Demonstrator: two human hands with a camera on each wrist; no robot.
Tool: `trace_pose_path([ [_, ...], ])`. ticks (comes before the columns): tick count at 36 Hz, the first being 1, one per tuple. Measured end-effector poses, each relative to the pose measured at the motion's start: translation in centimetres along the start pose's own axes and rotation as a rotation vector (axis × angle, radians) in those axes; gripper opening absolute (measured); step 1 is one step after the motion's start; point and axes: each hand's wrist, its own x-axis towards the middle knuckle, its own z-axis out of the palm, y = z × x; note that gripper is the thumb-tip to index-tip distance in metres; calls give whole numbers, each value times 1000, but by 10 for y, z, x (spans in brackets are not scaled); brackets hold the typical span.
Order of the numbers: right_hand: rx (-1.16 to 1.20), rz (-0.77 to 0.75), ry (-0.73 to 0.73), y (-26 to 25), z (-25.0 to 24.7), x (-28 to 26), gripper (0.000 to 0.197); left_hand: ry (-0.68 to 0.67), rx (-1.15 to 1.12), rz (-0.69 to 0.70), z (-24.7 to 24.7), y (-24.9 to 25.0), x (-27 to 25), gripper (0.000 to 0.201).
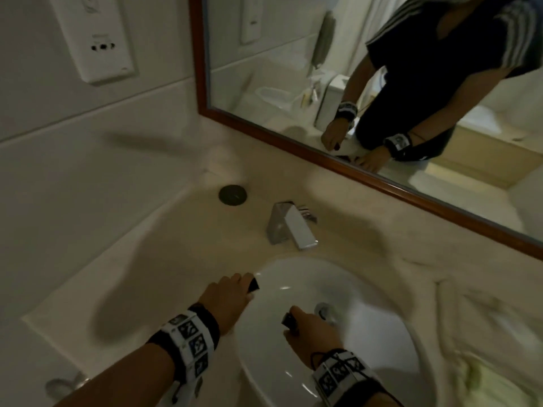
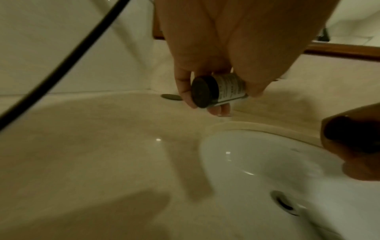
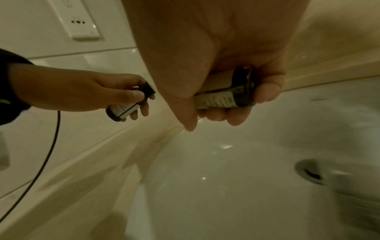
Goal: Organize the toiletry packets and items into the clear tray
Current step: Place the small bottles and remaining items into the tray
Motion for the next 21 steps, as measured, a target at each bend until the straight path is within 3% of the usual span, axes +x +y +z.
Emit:
trace_pose_path([
  [6,-2,105,6,73,-9,-48,23,-41,12,136,12,100,-3,32],
  [11,53,154,117,140,-15,-92,12,-80,22,284,29,178,-5,39],
  [18,105,273,234,236,-12,-146,21,-60,121,488,62,275,-6,41],
  [21,86,325,280,275,-9,-165,6,-53,120,529,80,311,-8,40],
])
